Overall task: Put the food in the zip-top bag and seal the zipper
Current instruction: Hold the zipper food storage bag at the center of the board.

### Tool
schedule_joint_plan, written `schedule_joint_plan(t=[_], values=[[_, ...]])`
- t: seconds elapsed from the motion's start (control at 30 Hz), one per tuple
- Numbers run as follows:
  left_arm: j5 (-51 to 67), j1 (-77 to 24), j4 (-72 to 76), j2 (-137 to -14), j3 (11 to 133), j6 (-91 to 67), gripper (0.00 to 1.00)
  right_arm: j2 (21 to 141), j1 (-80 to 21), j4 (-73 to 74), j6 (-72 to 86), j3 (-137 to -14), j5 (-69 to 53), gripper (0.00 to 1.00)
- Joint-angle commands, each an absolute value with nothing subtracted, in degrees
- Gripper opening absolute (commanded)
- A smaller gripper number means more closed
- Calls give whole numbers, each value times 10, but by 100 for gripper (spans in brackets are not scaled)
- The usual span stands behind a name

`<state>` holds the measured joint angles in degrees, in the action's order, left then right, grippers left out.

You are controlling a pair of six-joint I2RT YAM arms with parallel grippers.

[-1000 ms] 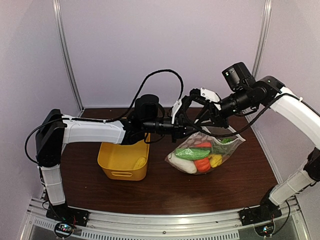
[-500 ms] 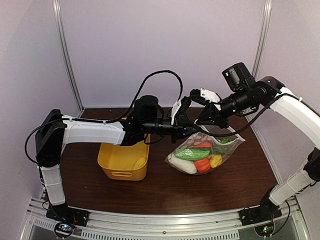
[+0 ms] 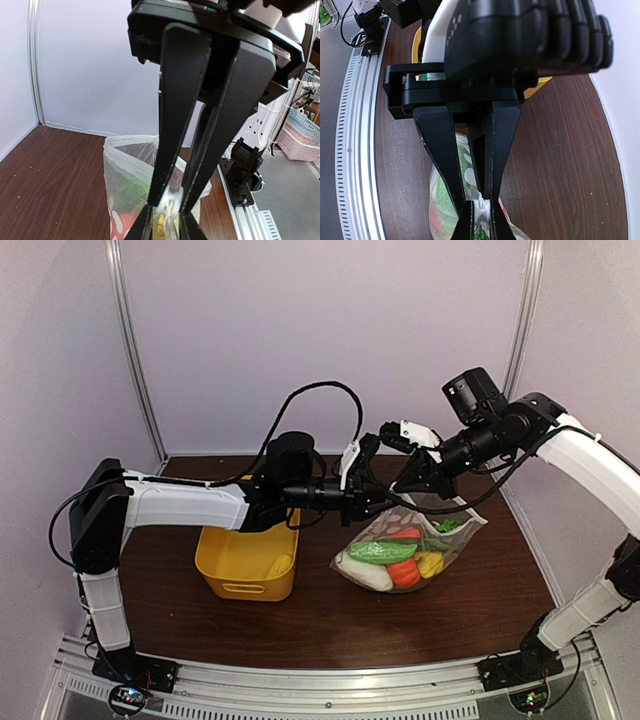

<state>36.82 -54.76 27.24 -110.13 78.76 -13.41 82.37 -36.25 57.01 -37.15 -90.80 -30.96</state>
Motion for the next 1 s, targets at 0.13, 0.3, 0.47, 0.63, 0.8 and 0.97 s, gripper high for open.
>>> schedule_joint_plan(t=[0.13, 0.3, 0.47, 0.63, 0.8, 0.97], values=[[378, -543, 257, -1092, 818, -126, 23, 839, -358, 597, -370, -930, -318, 0], [383, -543, 245, -1100, 824, -121, 14, 838, -359, 596, -367, -934, -321, 0], [386, -539, 237, -1100, 826, -120, 3, 838, -359, 601, -370, -940, -315, 0], [387, -533, 253, -1090, 812, -127, 0, 839, -359, 609, -381, -935, -296, 0], [360, -520, 293, -1058, 777, -136, 0, 848, -359, 628, -391, -928, -270, 0], [353, -503, 346, -1039, 744, -169, 0, 851, -357, 628, -388, -919, -245, 0]])
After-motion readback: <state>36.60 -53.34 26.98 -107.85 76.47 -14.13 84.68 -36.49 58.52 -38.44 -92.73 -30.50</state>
